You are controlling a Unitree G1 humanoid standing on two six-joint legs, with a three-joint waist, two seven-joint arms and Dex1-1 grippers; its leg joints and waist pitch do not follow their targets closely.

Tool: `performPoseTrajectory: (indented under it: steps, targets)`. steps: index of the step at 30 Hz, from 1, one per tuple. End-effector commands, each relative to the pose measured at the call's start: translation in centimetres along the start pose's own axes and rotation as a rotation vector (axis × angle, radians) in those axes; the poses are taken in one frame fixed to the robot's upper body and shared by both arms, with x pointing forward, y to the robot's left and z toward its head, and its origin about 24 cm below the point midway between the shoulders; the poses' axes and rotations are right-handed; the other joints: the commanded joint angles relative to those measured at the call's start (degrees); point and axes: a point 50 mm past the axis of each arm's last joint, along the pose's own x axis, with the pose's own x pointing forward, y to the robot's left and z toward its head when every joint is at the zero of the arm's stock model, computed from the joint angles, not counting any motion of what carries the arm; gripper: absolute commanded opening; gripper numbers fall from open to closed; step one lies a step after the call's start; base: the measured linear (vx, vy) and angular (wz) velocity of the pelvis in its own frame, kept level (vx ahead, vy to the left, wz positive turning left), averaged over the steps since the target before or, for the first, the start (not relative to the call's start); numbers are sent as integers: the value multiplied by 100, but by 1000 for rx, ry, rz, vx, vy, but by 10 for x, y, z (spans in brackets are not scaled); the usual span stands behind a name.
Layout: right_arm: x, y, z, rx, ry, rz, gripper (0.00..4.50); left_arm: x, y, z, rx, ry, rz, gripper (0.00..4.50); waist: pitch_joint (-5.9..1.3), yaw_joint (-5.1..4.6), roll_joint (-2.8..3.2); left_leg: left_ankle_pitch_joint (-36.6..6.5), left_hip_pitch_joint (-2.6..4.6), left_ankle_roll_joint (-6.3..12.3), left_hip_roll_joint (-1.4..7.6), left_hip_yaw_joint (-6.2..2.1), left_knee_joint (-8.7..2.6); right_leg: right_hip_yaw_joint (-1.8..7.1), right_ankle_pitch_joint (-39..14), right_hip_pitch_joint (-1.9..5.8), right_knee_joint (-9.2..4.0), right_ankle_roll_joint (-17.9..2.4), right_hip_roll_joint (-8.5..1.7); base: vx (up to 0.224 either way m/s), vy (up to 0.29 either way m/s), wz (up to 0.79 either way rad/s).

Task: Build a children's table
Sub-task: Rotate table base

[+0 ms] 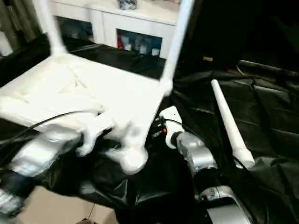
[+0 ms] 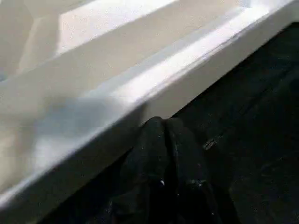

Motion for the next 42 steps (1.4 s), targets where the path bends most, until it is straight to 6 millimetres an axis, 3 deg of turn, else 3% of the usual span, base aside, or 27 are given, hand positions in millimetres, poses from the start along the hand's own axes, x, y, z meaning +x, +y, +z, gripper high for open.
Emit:
performPoseTrajectory:
  steps: [1, 3, 5, 8, 9, 11, 14, 15, 17, 20, 25, 28, 36, 38, 41, 42]
  targets:
    - [-6, -8, 8, -37, -29, -46, 8, 4, 6, 6, 47, -13, 50, 0, -414, 28, 160, -1075, 46, -53, 57, 18, -356, 226, -959, 337, -366, -1045, -272, 0, 0, 0]
    - [-10, -14, 10, -48, -31, -88, 8, 5, 8, 10, 50, -38, 59, 0, -424, 17, 95, -973, 39, -18, 52, 32, -341, 223, -686, 354, -358, -1097, -245, 0, 0, 0]
    - [-21, -29, 11, -12, -9, -195, 8, 5, 3, 20, 59, -141, 41, 0, -424, 33, 98, -851, 44, 26, 52, 39, -336, 228, -520, 365, -343, -1175, -247, 0, 0, 0]
    - [-31, -40, 11, 3, 58, -224, 8, 0, 0, 28, 9, -251, 65, 0, -419, 46, 95, -858, 50, 39, 63, 47, -329, 223, -414, 378, -329, -1267, -231, 0, 0, 0]
    - [-35, -42, 13, 28, 42, -214, 8, -2, 0, 29, -13, -278, 83, 0, -412, 49, 91, -959, 53, 70, 58, 60, -323, 224, -513, 362, -347, -1256, -229, 0, 0, 0]
    - [-44, -50, 20, 54, -8, -238, 44, -9, -1, 31, -54, -326, 102, 41, -390, 47, 73, -1164, 42, 77, 59, 52, -339, 214, -988, 353, -398, -1106, -248, 0, 0, 0]
    - [-55, -62, 24, 56, -3, -319, 54, -16, -4, 33, -86, -377, 137, 44, -381, 15, 59, -1199, 44, 17, 68, 46, -340, 208, -1275, 339, -413, -1012, -236, 0, 0, 0]
    - [-59, -69, 26, 56, 4, -353, 54, -18, -6, 33, -87, -383, 136, 44, -384, 18, 28, -1207, 51, 30, 62, 58, -332, 208, -1335, 323, -429, -981, -230, 0, 0, 0]
    - [-66, -80, 30, 53, 18, -407, 86, -21, -8, 33, -79, -384, 150, 79, -381, 24, 27, -1158, 49, 29, 64, 57, -329, 210, -1344, 315, -422, -927, -223, 0, 0, 0]
    - [-78, -101, 37, 48, 46, -479, 90, -23, -10, 32, -74, -382, 149, 82, -384, 9, 2, -1163, 43, 47, 43, 65, -310, 200, -1425, 300, -429, -858, -208, 0, 0, 0]
    - [-103, -134, 42, 61, 148, -549, 137, -25, -16, 36, -63, -378, 107, 126, -403, 13, -14, -973, 19, 115, 33, 73, -274, 199, -1220, 321, -392, -890, -210, 0, 0, 0]
    - [-109, -141, 41, 63, 180, -558, 169, -25, -18, 37, -58, -377, 106, 154, -402, 21, -27, -888, 1, 198, 28, 83, -251, 195, -1028, 329, -375, -1022, -200, 0, 0, 0]
    - [-129, -162, 31, 122, 306, -598, 228, -26, -25, 40, -44, -376, 44, 210, -402, 0, -51, -1005, -9, 214, 26, 88, -221, 175, -1292, 316, -393, -1086, -206, 0, 0, 0]
    - [-132, -166, 30, 131, 311, -615, 256, -27, -27, 39, -44, -367, 28, 239, -393, -6, -40, -1054, -8, 209, 26, 86, -216, 170, -1396, 304, -401, -1064, -204, 0, 0, 0]
    - [-137, -170, 26, 132, 326, -637, 262, -27, -28, 38, -44, -362, 19, 246, -394, -12, -27, -1146, -3, 185, 24, 88, -211, 166, -1488, 295, -412, -1040, -195, 0, 0, 0]
    - [-137, -170, 26, 132, 326, -637, 287, -27, -28, 38, -44, -362, 19, 266, -395, -12, -26, -1155, -10, 176, 26, 82, -214, 163, -1496, 304, -409, -1032, -195, 0, 0, 0]
